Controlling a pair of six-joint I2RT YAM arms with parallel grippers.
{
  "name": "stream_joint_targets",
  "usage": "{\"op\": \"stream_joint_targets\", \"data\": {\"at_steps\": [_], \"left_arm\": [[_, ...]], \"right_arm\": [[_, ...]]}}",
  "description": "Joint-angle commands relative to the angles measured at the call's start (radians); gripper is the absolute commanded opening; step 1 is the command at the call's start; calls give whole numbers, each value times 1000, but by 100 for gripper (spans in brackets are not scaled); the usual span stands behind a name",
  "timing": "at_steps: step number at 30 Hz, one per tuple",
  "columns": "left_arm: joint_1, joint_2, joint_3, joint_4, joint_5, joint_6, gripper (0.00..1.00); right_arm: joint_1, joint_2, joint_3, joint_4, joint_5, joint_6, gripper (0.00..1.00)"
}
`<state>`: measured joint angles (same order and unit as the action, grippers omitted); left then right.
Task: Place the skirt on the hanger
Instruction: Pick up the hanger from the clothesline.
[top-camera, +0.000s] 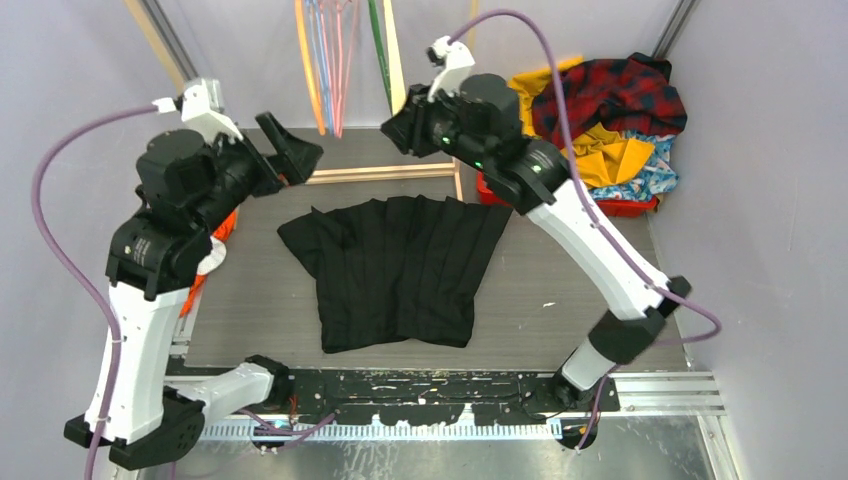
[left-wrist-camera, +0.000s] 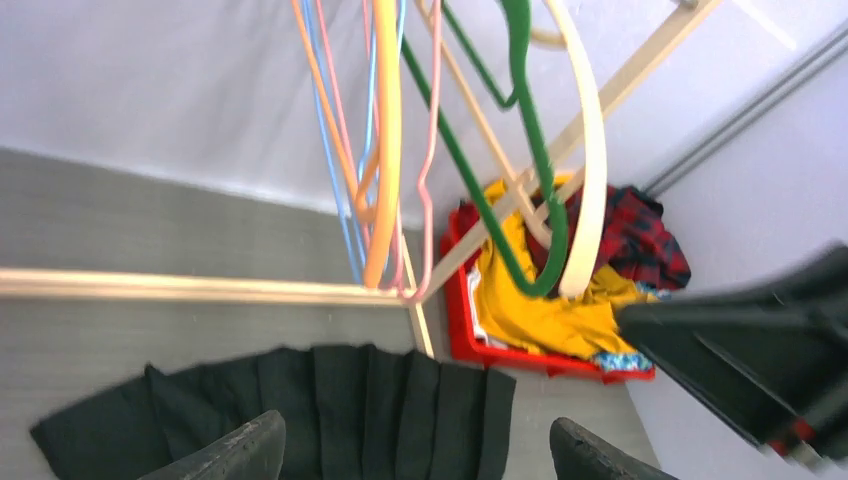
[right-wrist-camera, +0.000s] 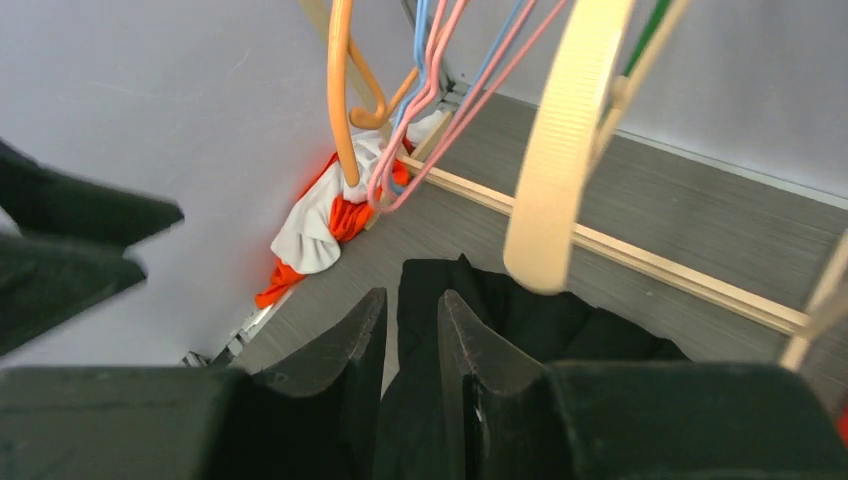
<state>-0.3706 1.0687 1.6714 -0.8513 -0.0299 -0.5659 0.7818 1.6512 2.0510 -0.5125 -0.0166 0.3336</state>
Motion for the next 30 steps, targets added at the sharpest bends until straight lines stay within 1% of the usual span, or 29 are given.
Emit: {"op": "stream_joint_targets", "data": {"at_steps": [1,5,9,11,16,21,22,27,30], "left_arm": [[7,120,128,1,-88,69,99],[12,149,128,20,-93,56,100],[12,107,28,64,-67,26,100],[13,81,-32,67,-70,20,100],[13,9,-134,50,-58,8,99],[13,-73,-246,35,-30,-9,99],[13,-87,-265,31,-23,-11,99],[12,-141,-344,31,-22,-17,99],[12,-154,-362,31,-14,-20,99]], "right_arm": [[1,-197,-66,40,95,-45,31],[0,-246,-82,31,149,-91,31],[-1,-230,-52,49,185,-143,30],[-1,-189,-10,54,222,-172,31],[-1,-56,143,50,250,-224,36],[-1,62,299,43,264,-255,49],[-1,83,325,43,265,-259,50],[-7,197,460,11,308,-274,51],[-25,236,491,14,320,-273,49]]}}
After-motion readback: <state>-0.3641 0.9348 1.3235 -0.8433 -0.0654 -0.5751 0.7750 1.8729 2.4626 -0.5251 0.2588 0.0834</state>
